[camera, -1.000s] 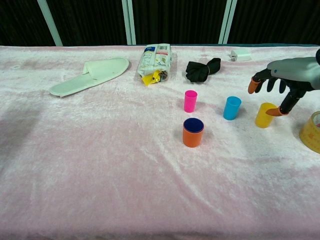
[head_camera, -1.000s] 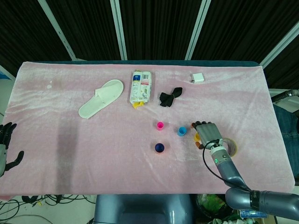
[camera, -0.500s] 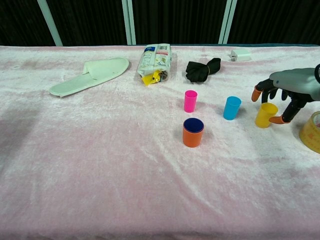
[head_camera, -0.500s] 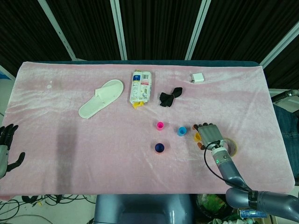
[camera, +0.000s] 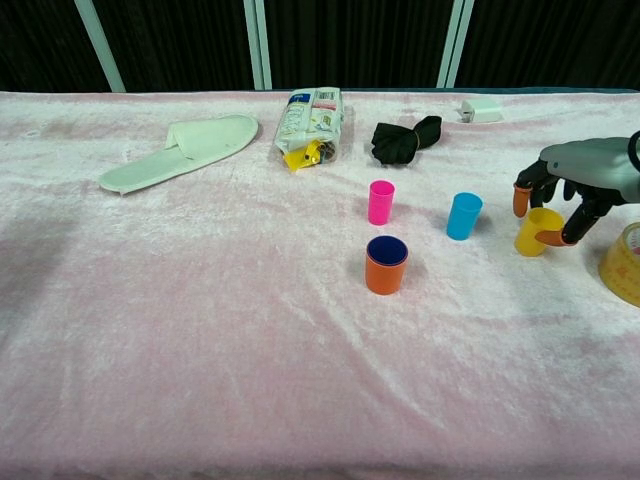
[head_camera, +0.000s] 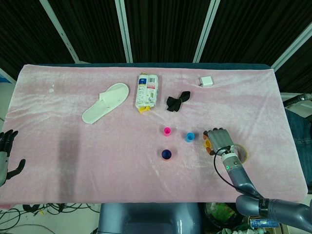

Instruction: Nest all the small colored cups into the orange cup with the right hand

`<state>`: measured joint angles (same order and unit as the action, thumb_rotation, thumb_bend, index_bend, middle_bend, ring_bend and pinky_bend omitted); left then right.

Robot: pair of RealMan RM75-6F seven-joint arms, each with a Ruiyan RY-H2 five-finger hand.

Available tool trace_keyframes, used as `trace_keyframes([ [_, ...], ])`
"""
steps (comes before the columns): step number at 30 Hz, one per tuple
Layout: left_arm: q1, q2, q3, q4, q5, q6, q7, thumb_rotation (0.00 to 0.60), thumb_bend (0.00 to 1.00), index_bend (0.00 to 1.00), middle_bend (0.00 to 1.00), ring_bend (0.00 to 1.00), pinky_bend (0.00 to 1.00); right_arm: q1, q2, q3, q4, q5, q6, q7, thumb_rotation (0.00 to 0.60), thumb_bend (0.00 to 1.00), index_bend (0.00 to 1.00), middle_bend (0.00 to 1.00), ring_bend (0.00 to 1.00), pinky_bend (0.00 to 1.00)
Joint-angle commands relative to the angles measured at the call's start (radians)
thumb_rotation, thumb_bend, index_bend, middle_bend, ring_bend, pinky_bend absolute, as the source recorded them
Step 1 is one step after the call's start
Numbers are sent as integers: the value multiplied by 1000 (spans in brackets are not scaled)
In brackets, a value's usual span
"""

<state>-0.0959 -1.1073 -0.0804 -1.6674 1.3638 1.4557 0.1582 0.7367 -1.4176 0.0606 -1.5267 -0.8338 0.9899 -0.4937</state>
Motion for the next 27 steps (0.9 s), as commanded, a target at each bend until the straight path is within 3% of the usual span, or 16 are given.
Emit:
trace_keyframes([
  [1,0,0,0,-1,-2,0,1,600,342,85,60,0,8,-6,-1,1,5,-10,0,7,600,404,462,524,319,292],
  [7,1,0,0,-3,0,1,2,600,342,85,60,0,8,-3,31,18,-36,-26,2,3,600,418,467,539,322,292],
  [18,1,2,0,-5,0,1,-2,600,342,85,60,0,8,73,168,96,-289,57,-23,-82,600,418,474,540,322,292],
  [27,1,5,-1,-8,-2,-1,-8,600,342,85,60,0,8,156,151,134,-405,122,-20,-131,600,418,477,540,323,292],
])
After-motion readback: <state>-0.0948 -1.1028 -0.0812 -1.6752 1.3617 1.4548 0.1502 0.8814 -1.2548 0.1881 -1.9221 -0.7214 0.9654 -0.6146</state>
